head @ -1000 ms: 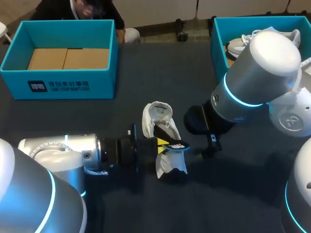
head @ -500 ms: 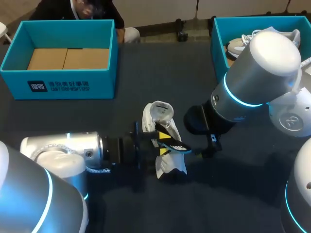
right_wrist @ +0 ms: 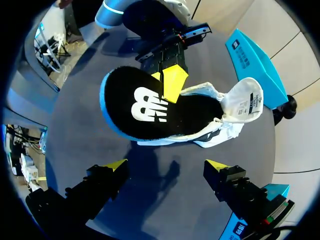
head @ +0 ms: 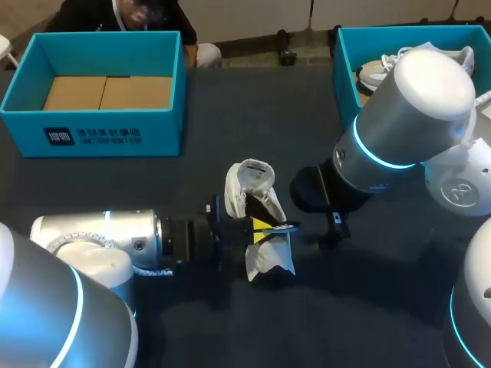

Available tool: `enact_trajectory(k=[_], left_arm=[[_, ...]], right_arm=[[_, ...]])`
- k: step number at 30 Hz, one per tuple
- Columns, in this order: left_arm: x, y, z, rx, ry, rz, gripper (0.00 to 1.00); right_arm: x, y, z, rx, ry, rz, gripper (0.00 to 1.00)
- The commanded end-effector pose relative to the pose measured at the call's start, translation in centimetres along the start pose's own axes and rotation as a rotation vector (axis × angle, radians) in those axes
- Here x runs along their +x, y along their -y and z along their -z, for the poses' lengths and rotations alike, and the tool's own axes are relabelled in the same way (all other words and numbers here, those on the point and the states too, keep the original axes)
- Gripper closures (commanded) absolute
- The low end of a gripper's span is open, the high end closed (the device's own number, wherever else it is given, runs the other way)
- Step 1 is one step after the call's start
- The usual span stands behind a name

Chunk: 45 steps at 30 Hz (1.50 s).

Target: Take the shoe out of the shoebox, open the shoe tongue, remove and reinsert the insole, then place the shoe into the shoebox

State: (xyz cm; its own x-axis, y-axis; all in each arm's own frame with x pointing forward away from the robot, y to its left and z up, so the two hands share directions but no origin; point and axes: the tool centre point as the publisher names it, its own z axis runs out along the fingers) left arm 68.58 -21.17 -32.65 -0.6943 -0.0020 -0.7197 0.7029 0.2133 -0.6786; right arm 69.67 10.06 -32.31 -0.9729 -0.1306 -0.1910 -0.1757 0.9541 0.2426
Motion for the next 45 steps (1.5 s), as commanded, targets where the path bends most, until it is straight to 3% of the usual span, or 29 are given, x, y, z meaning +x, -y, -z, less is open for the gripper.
enact_trajectory(k=[1, 14, 15, 16, 17, 20, 23, 28, 31, 45], left_arm=[[0.0, -1.3, -0.6, 0.0, -0.008, -0.019, 1.0], [-0.1, -2.4, -0.1, -0.034, -0.012, -0.053, 1.0], [-0.2, -2.0, 0.0, -0.03, -0.01, -0.053, 0.96], [-0.3, -1.7, 0.0, -0.028, -0.008, -0.056, 0.72], [-0.4, -1.4, 0.1, -0.022, -0.006, -0.057, 0.61], [-0.6, -0.6, 0.1, -0.013, -0.001, -0.064, 0.56], [-0.7, 0.0, 0.0, -0.002, -0.005, -0.066, 0.56], [-0.4, 0.4, -0.5, 0.012, -0.016, -0.056, 0.7], [-0.1, 0.2, -0.8, 0.015, -0.026, -0.049, 1.0], [0.5, -2.7, -0.4, -0.048, -0.061, -0.116, 1.0]], right_arm=[[0.1, 0.1, 0.0, -0.002, 0.001, 0.001, 0.0], [0.1, 0.1, 0.0, -0.002, 0.001, 0.001, 0.0], [0.1, 0.1, 0.0, -0.002, 0.001, 0.001, 0.0], [0.1, 0.1, 0.0, -0.002, 0.001, 0.001, 0.0], [0.1, 0.1, 0.0, -0.002, 0.001, 0.001, 0.0], [0.1, 0.1, 0.0, -0.002, 0.001, 0.001, 0.0], [0.1, 0.1, 0.0, -0.002, 0.001, 0.001, 0.0], [0.1, 0.1, 0.0, -0.002, 0.001, 0.001, 0.0], [0.1, 0.1, 0.0, -0.002, 0.001, 0.001, 0.0], [0.1, 0.1, 0.0, -0.002, 0.001, 0.001, 0.0]])
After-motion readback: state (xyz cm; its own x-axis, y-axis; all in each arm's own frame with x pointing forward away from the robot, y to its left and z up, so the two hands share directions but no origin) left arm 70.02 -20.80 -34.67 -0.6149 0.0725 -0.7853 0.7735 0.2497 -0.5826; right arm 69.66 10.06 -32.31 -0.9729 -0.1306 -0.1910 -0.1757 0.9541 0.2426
